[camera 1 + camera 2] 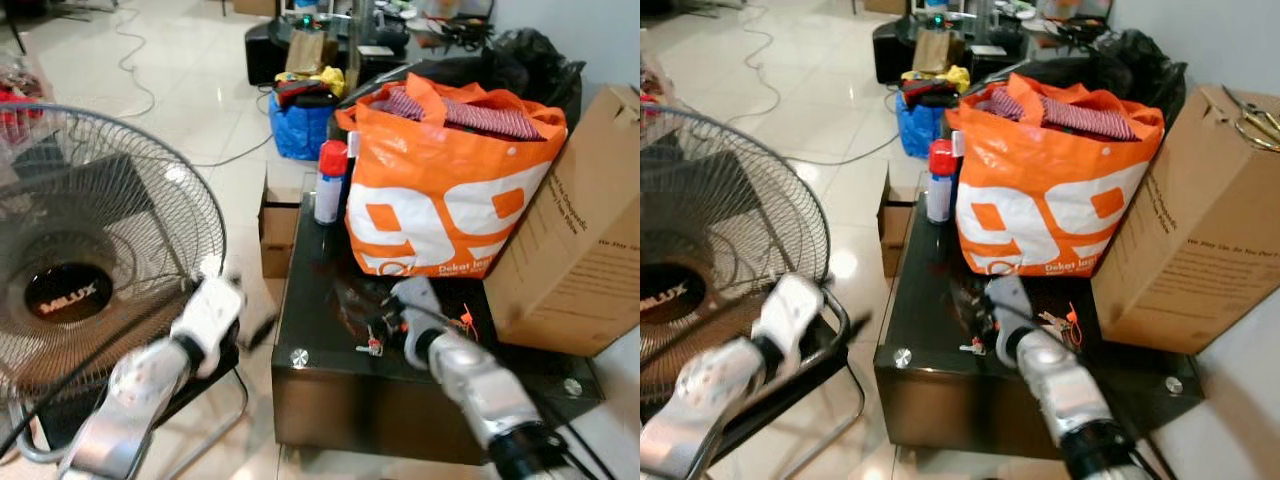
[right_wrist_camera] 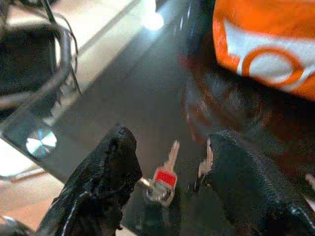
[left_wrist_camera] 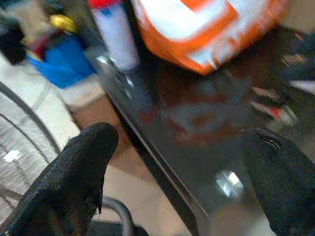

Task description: Hang keys on a hook

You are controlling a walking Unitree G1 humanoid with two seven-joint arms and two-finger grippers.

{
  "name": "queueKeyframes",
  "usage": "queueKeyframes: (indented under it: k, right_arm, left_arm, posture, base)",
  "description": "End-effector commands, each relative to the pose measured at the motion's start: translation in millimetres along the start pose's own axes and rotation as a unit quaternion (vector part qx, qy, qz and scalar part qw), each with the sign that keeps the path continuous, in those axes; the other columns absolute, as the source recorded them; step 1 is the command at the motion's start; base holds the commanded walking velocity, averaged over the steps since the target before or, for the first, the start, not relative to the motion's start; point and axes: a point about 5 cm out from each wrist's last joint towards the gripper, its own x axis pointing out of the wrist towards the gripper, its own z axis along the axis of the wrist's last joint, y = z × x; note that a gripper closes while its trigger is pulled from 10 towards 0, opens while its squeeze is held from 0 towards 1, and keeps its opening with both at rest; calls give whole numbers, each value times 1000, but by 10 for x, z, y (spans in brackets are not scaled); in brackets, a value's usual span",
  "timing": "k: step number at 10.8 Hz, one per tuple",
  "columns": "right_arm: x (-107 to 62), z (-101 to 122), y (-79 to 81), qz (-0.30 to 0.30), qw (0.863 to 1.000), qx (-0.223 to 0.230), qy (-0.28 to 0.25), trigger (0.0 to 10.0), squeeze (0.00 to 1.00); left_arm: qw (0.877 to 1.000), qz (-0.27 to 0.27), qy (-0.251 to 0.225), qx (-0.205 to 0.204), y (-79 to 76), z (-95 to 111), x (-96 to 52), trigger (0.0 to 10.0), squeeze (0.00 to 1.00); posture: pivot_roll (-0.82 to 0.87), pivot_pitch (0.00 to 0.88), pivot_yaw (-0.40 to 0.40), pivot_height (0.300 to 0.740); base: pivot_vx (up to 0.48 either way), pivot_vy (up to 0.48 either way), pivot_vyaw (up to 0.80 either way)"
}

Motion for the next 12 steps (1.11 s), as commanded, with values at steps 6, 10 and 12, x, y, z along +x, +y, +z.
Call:
queueKeyframes:
  k: [6, 10, 12]
  right_arm:
    - [212, -67, -64, -49, 998, -22, 33, 10000, 0]
    - [197, -190, -47, 4, 998, 30, 56, 10000, 0]
    - [192, -242, -69, -5, 997, 40, 65, 10000, 0]
  left_arm:
    - [995, -100, 25, 14, -78, 13, -174, 10000, 0]
    - [994, -108, 24, 9, -89, 40, -141, 10000, 0]
    - [994, -109, 24, 8, -94, 43, -137, 10000, 0]
  posture:
    - [-15, 90, -53, 740]
    - [-23, 90, -50, 740]
    - [-21, 91, -51, 740]
  base:
    - [0, 0, 0]
    - [0, 0, 0]
    - [0, 0, 0]
